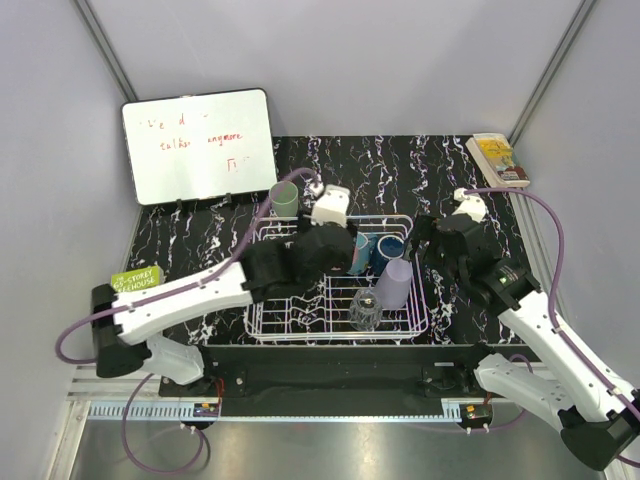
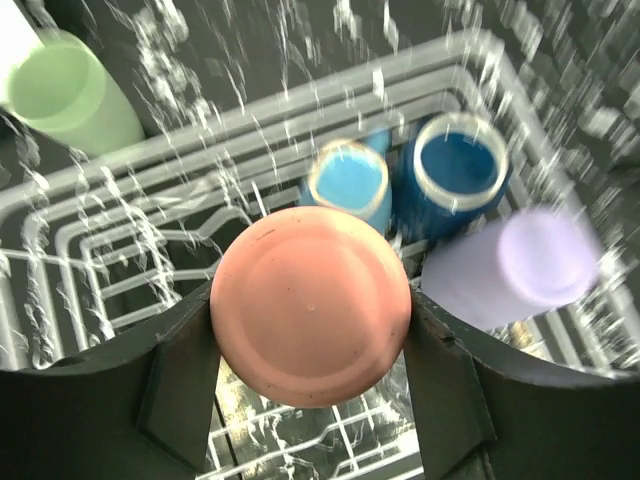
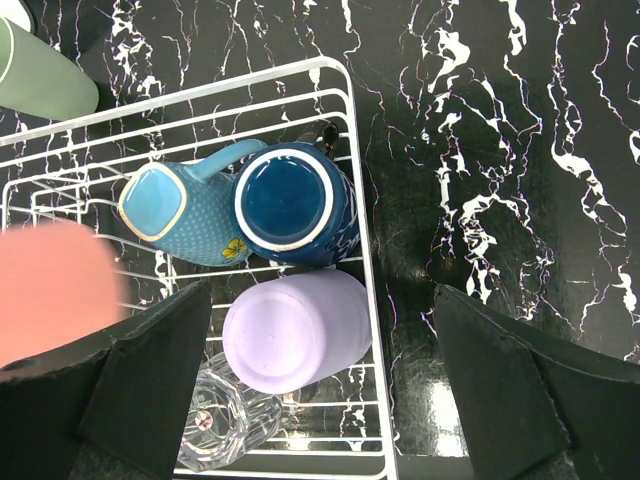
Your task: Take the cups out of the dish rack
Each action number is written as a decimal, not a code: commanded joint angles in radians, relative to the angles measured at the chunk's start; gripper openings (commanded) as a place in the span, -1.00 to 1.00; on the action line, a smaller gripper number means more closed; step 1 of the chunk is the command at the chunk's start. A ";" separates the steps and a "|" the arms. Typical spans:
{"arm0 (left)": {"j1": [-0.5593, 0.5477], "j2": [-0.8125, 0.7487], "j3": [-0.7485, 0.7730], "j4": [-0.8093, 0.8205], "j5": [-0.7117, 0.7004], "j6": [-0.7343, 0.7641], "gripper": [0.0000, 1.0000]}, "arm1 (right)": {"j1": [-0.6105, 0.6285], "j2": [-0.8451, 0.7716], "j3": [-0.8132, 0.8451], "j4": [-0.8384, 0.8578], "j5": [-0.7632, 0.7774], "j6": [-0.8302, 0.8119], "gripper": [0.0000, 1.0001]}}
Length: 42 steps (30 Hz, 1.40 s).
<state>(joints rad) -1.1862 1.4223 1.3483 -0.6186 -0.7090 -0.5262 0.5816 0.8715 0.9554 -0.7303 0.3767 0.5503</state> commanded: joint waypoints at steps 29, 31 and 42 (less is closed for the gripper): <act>0.352 -0.448 -0.640 1.264 0.891 -0.258 -1.00 | 0.001 -0.244 -0.156 0.654 -0.579 0.217 0.99; 0.352 -0.430 -0.640 1.286 0.914 -0.274 -1.00 | 0.001 -0.244 -0.162 0.687 -0.604 0.221 1.00; 0.352 -0.346 -0.626 1.320 0.999 -0.311 -1.00 | 0.001 -0.158 -0.164 0.874 -0.779 0.267 0.07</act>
<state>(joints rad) -0.8330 1.0576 0.7101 0.6209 0.2272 -0.8219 0.5804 0.6876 0.7849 0.0174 -0.2886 0.7895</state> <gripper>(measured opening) 0.661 0.654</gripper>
